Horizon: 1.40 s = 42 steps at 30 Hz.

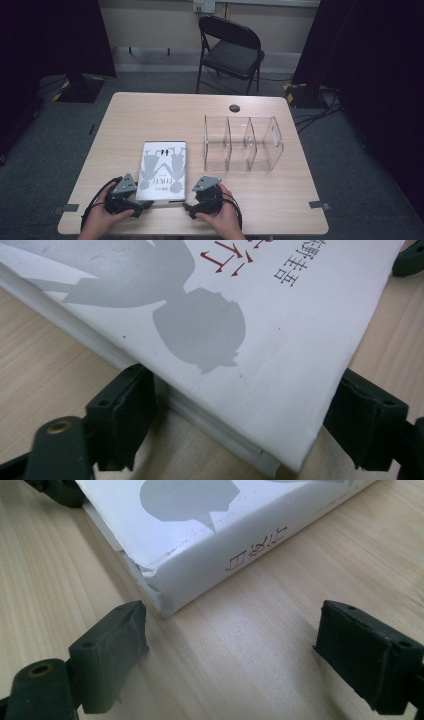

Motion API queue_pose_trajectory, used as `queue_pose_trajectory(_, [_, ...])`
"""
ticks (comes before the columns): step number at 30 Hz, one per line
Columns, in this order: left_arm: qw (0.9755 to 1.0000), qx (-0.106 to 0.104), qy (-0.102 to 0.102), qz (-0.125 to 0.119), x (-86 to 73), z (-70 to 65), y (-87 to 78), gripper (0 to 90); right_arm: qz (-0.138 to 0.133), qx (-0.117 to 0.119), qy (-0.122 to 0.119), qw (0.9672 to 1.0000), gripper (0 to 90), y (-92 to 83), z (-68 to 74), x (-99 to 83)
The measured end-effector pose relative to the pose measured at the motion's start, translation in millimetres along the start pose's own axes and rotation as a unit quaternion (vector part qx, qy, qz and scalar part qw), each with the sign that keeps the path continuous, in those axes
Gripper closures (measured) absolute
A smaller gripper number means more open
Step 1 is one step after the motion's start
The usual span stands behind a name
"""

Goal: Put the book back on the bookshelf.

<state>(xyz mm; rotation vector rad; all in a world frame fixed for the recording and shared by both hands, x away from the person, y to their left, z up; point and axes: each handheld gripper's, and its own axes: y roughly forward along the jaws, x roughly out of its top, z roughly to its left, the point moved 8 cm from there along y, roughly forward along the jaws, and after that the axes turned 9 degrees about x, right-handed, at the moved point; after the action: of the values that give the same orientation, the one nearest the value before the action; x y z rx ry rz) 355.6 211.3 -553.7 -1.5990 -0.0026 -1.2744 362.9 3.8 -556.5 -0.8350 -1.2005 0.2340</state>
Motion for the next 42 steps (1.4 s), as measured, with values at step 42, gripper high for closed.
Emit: queue_pose_trajectory(42, [0.9996, 0.012, -0.022, 0.012, 14.9, -2.1, -9.5, 26.7, 0.001, 0.008, -0.007, 0.9999, 11.5, 5.6, 3.5, 4.6])
